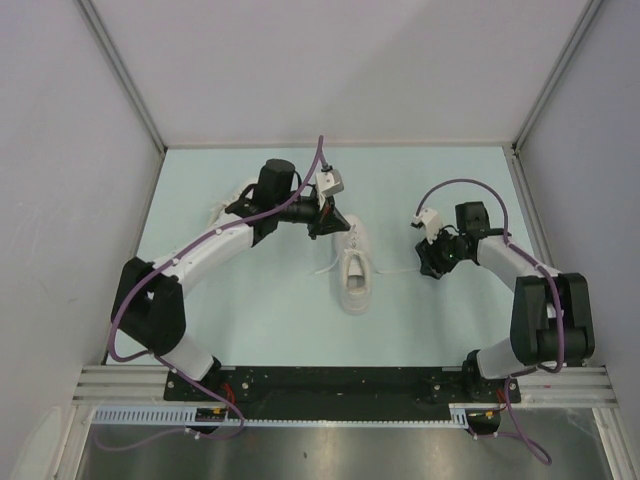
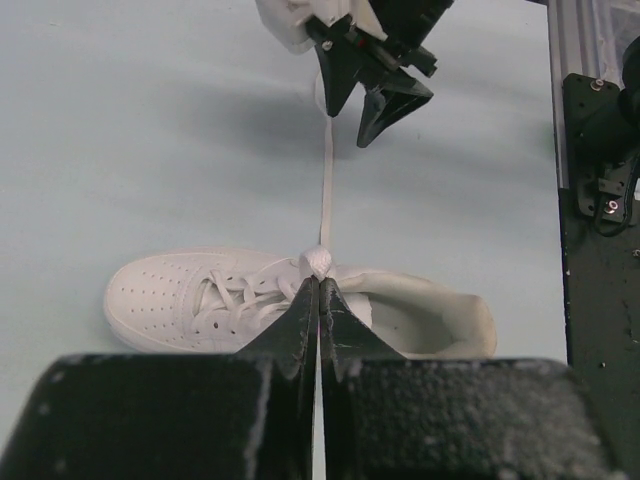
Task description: Tie the shoes
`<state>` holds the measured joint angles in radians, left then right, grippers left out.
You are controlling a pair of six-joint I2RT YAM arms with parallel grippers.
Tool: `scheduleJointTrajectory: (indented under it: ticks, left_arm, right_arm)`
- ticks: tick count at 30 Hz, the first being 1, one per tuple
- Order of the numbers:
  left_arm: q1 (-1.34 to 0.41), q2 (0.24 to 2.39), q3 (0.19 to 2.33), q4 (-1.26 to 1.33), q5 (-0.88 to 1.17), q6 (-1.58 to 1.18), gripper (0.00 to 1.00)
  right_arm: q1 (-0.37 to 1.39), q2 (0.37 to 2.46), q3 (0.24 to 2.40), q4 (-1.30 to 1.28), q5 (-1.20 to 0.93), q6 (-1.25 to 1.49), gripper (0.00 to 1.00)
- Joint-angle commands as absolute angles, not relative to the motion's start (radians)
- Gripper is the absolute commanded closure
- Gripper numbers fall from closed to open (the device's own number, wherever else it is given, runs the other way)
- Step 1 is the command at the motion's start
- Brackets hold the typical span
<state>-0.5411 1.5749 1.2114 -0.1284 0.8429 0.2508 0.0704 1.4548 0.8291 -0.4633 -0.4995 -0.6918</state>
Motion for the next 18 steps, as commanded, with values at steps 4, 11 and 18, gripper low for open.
scheduleJointTrajectory:
  ticks: [4, 11, 18]
  left_arm:
    - [-0.545, 1.560, 1.210, -0.097, 0.873, 0.247, 1.00]
    - [-0.546, 1.565, 1.207, -0.109, 0.874, 0.265, 1.00]
    - [-0.545, 1.566, 1.218, -0.124, 0.874, 0.290, 1.00]
  right_arm:
    - [0.097, 1.543, 0.864, -0.341, -0.376, -0.850, 0.46]
    - [0.098, 1.614, 0.864, -0.350, -0.330, -0.903, 0.45]
    - [0.098, 1.649, 0.864, -0.353, -0.295, -0.922, 0.80]
